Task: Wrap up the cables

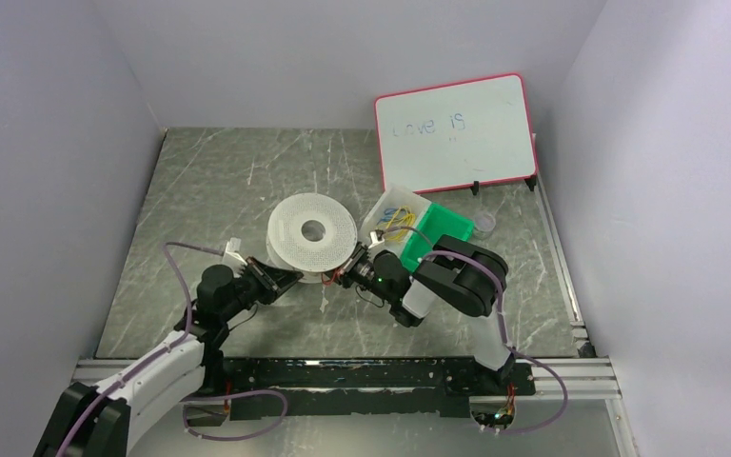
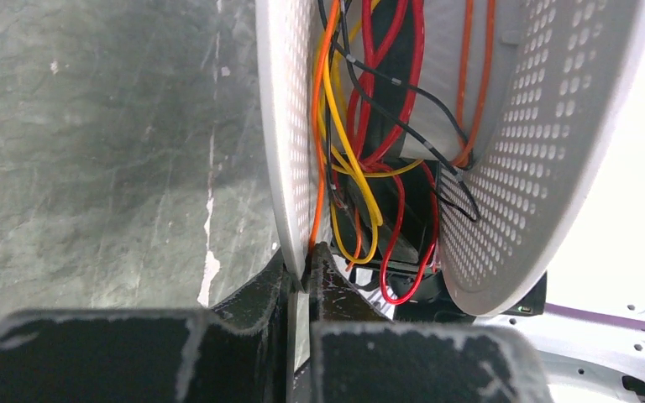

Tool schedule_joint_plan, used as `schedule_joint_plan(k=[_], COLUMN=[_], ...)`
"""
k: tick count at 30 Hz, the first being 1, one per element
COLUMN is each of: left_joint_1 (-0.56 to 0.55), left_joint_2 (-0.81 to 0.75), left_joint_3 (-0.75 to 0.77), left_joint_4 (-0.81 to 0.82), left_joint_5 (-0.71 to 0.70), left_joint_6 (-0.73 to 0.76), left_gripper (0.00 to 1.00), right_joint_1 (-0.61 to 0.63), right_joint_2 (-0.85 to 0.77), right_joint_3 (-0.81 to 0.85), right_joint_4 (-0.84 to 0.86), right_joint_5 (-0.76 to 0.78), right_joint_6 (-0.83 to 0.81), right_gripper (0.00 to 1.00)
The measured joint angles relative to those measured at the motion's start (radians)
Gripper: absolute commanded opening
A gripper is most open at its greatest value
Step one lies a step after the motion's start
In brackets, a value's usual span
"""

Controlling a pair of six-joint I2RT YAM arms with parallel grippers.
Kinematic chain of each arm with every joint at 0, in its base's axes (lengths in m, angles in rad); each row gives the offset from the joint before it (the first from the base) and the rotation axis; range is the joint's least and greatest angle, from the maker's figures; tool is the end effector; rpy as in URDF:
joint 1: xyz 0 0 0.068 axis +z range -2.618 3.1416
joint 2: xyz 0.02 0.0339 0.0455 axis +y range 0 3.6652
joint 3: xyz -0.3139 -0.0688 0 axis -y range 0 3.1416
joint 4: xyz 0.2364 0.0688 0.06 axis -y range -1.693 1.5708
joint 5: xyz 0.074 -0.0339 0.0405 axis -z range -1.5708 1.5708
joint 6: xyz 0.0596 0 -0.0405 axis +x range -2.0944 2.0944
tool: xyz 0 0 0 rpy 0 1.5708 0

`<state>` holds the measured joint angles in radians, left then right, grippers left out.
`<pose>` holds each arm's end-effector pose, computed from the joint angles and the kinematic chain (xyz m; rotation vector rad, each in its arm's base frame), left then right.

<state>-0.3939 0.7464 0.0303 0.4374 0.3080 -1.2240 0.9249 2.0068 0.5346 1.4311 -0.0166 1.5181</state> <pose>0.1159 -0.0677 0.1807 -0.6135 1.9936 -1.3522 0.2213 0.2953 0.1632 0.5646 1.9015 1.7943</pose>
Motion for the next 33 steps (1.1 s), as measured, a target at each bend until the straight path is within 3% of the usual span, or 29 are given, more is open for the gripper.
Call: schedule_joint_plan(k=[12, 27, 33], left_joint_1=[-0.001, -0.013, -0.017], left_joint_2=[0.149, 0.26, 0.326], left_joint_3=[0.0, 0.0, 0.003], left_joint_4=[0.039, 0.08, 0.071], left_joint_5=[0.019, 0.066, 0.076], left_joint_6=[-0.002, 0.056, 0.09], left_gripper=[0.11, 0.28, 0.28], right_joint_1=[0.03, 0.053, 0.055], right_joint_2=[0.032, 0.038, 0.027], right_joint_3=[-0.034, -0.086, -0.14], right_joint_4=[0.0, 0.026, 0.027], right_joint_5=[-0.02, -0.061, -0.05], right_joint_6=[0.037, 0.037, 0.026], right_gripper=[0.17, 0.27, 0.3])
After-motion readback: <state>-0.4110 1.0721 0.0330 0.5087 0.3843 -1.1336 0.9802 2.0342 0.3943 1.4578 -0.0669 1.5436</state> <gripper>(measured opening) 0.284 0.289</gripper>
